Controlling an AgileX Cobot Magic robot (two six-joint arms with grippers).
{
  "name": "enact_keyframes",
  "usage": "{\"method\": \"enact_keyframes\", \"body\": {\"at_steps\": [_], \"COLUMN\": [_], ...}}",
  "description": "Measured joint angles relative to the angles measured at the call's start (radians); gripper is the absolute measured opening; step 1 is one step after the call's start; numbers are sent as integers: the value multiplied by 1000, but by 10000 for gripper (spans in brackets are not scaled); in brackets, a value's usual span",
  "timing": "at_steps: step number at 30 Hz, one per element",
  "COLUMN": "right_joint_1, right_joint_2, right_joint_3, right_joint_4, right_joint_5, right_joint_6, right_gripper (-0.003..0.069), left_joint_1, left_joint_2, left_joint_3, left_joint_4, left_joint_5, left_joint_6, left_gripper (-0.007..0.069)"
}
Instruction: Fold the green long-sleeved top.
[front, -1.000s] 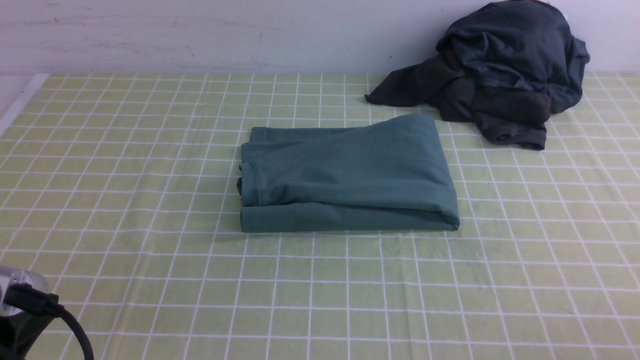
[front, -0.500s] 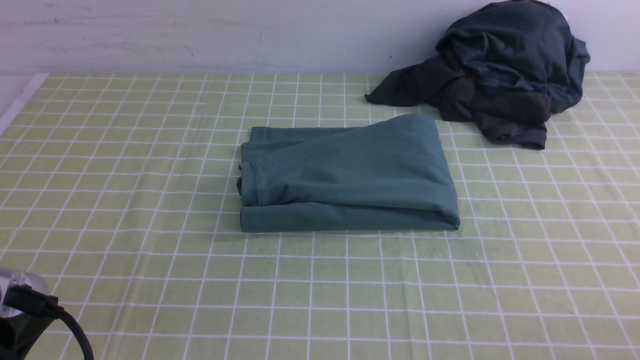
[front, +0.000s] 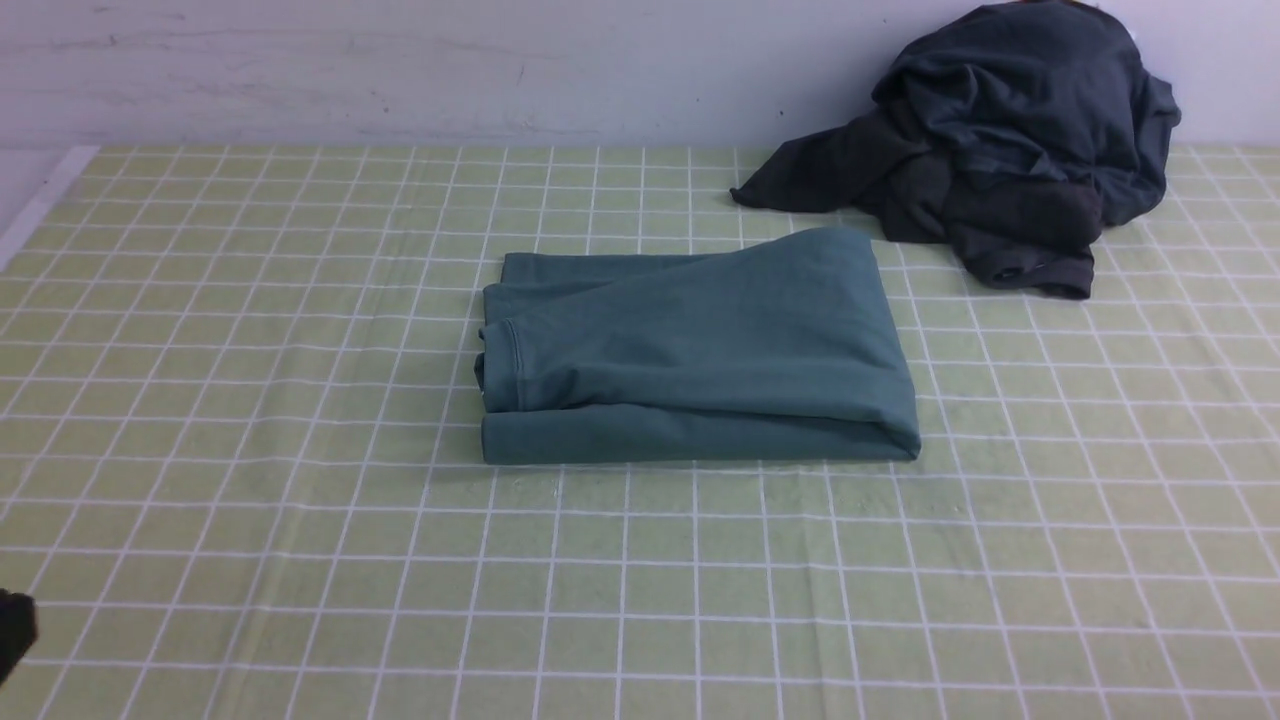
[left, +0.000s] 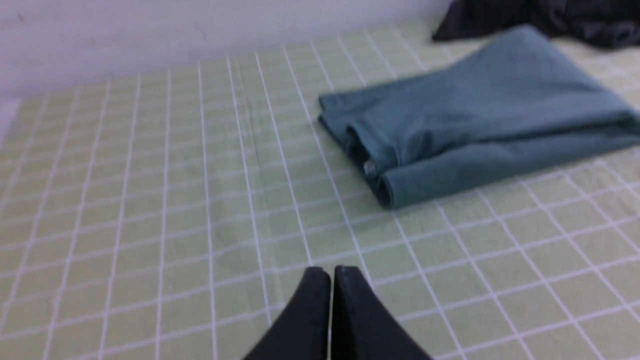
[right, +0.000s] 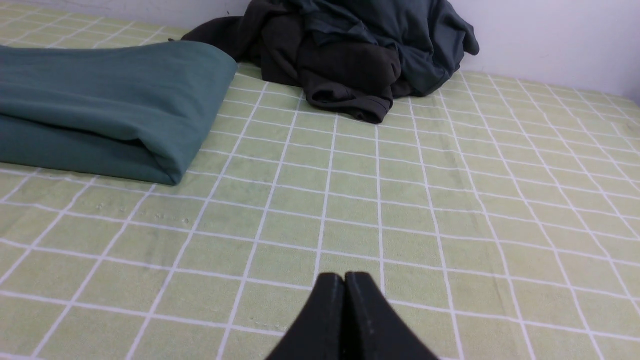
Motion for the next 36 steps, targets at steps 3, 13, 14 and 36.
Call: {"method": "enact_keyframes", "body": {"at_steps": [3,13,14,36], "right_joint_1": [0,0,0,0], "right_joint_2": [0,0,0,0], "right_joint_3": [0,0,0,-1], "right_joint_4": [0,0,0,0], "right_joint_5": [1,1,1,2], "right_joint_6": [0,-1,-1,-1], "right_gripper": [-14,-14,-14,-14], "left_joint_1": [0,0,0,0], "left_joint_2": [-112,-126,-126,-125], "left_joint_3": [-1,264,308,426], "left_joint_4": [65,248,255,207], "left_joint_5": [-46,-504,-545,-283], "left_joint_6": [0,-99,-114,-228], "left_gripper": [-3,-3,-3,-3]}}
